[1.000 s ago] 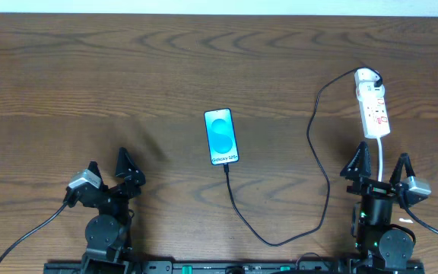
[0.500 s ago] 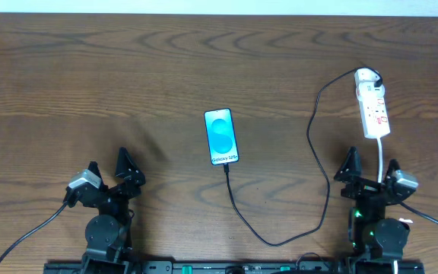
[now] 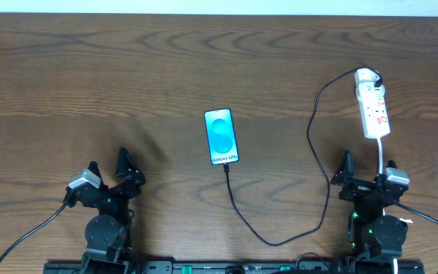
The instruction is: Plug charger to phone and switch on socket
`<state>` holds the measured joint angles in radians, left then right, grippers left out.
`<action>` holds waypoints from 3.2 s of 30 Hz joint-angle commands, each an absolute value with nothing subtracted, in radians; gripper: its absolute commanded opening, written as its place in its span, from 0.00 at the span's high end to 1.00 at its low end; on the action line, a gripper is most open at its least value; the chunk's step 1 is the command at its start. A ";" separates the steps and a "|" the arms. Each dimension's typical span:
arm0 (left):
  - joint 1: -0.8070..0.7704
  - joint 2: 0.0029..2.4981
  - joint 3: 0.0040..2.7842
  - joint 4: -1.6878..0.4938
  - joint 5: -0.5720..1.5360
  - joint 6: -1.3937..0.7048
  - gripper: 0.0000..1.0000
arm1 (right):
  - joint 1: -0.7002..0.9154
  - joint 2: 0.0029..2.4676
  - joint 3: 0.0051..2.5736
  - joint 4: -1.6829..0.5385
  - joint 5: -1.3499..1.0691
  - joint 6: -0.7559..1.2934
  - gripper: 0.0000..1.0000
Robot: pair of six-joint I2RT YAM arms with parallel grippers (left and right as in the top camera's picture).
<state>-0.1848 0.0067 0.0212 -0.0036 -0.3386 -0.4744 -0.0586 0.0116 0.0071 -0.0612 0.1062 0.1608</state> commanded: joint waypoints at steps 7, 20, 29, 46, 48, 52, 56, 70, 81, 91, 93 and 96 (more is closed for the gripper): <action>-0.180 0.005 0.004 -0.043 -0.340 -0.472 0.13 | -0.035 0.005 0.005 -0.065 0.099 0.133 0.01; -0.180 0.005 0.004 -0.043 -0.340 -0.473 0.13 | -0.036 0.005 0.005 -0.065 0.098 0.133 0.01; -0.180 0.005 0.004 -0.043 -0.340 -0.472 0.13 | -0.036 0.005 0.005 -0.065 0.098 0.133 0.01; -0.183 0.001 0.004 -0.044 -0.352 -0.472 0.02 | -0.036 0.005 0.005 -0.065 0.098 0.133 0.01; -0.182 0.001 0.004 -0.044 -0.351 -0.461 0.02 | -0.036 0.005 0.005 -0.065 0.098 0.133 0.01; -0.182 0.001 0.004 -0.044 -0.297 -0.408 0.02 | -0.036 0.005 0.005 -0.065 0.098 0.133 0.01; -0.182 0.001 0.004 -0.044 -0.197 -0.324 0.02 | -0.036 0.005 0.005 -0.065 0.099 0.133 0.01; -0.182 0.001 0.004 -0.071 -0.037 -0.120 0.02 | -0.036 0.005 0.005 -0.065 0.098 0.133 0.01; -0.182 0.001 0.004 -0.070 -0.037 -0.120 0.02 | -0.036 0.005 0.005 -0.065 0.098 0.133 0.01; -0.182 0.001 0.004 -0.070 -0.037 -0.120 0.02 | -0.036 0.005 0.005 -0.065 0.099 0.133 0.01; -0.182 0.001 0.004 -0.070 -0.037 -0.120 0.02 | -0.036 0.005 0.005 -0.065 0.098 0.133 0.01; -0.182 0.001 0.004 -0.070 -0.037 -0.120 0.02 | -0.036 0.005 0.005 -0.065 0.099 0.133 0.01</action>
